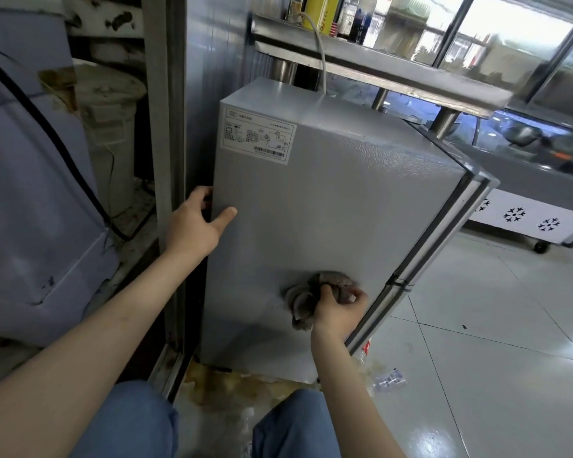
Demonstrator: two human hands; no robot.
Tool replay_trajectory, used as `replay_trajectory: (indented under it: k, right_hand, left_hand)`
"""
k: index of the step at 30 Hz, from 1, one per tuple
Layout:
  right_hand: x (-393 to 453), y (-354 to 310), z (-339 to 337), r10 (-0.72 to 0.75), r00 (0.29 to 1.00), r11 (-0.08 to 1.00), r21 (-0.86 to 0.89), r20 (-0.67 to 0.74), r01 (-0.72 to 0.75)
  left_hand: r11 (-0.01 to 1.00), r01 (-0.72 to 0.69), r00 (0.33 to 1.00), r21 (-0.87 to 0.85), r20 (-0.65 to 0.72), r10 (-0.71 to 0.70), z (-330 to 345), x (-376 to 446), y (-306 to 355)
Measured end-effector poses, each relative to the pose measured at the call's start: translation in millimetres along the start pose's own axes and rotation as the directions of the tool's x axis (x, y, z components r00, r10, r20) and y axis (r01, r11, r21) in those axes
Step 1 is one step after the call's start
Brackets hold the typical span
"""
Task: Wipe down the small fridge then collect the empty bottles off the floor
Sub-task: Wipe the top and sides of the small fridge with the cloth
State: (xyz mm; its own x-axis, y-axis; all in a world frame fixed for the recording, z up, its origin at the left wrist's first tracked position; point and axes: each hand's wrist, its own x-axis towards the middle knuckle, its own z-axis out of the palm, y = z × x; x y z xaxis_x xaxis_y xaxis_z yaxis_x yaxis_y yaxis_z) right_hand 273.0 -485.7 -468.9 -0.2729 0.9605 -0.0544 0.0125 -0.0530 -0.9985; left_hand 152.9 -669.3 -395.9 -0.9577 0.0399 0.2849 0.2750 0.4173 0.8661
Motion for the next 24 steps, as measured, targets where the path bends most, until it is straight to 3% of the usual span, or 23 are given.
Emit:
replay_trajectory:
  k: [4, 8, 13, 18, 24]
  right_hand:
    - [-5.8, 5.2, 2.7, -0.116, 0.993, 0.990, -0.089, -0.022, 0.113]
    - [-14.8, -0.5, 6.1, -0.253, 0.966, 0.948, -0.188, 0.051, 0.258]
    - [-27.2, -2.4, 16.3, -0.451, 0.870, 0.856, -0.181, 0.199, 0.485]
    - [-39.7, -5.2, 37.4, -0.631, 0.700, 0.685, -0.184, 0.335, 0.705]
    - [-56.7, 9.3, 71.1, -0.799, 0.378, 0.300, -0.234, 0.468, 0.925]
  left_hand:
    - [1.000, -0.014, 1.000, 0.024, 0.004, 0.013, -2.6, 4.4, -2.5]
    - [1.000, -0.030, 0.999, 0.009, -0.013, 0.030, -1.2, 4.0, -4.3]
    - [0.995, -0.066, 0.998, -0.080, 0.015, 0.068, -5.3, -6.6, -20.1]
    - [0.998, -0.002, 0.999, -0.064, 0.042, 0.005, -22.0, -21.7, -68.6]
    - [0.999, 0.037, 0.997, -0.019, 0.070, -0.035, -33.0, -24.9, -96.6]
